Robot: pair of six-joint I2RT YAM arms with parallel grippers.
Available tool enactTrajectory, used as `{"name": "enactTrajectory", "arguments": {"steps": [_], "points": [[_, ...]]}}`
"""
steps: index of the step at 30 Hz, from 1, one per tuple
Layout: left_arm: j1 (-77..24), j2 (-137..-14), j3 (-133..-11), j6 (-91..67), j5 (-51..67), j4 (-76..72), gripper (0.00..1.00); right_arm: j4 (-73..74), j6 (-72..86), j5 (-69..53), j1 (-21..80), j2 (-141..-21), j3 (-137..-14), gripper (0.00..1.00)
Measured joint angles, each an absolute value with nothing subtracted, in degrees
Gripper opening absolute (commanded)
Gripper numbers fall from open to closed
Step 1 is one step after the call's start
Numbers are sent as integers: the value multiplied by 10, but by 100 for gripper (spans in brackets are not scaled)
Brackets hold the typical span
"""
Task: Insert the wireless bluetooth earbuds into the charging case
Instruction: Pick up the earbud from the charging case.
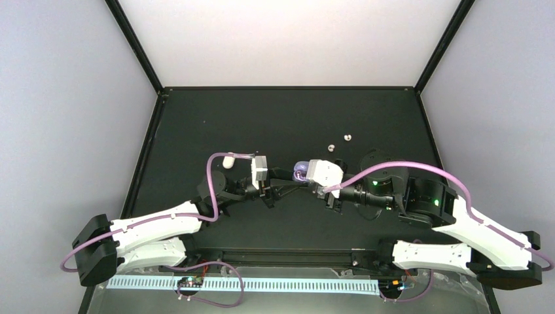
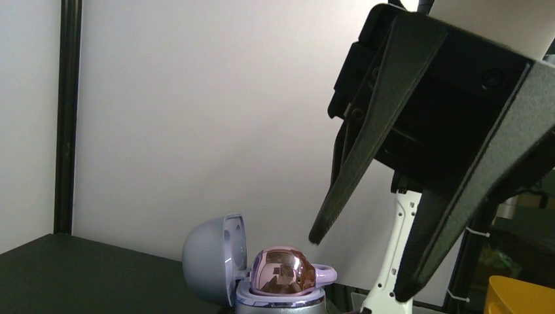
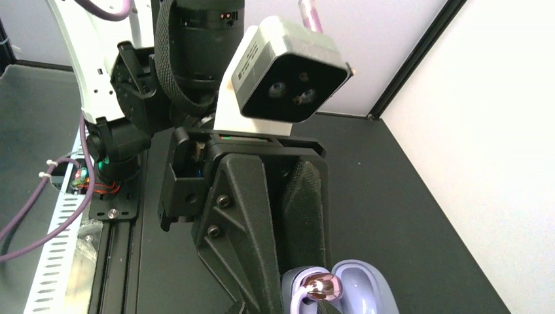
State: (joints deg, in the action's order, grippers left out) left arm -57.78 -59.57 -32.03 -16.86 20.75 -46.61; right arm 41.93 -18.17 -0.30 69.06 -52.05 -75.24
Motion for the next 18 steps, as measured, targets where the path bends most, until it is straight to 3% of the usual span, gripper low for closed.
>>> {"name": "enactTrajectory", "arguments": {"steps": [18], "points": [[-578,-588,-324,-169,208,-462,2,408,-181,14,691,-522,-741,22]]}}
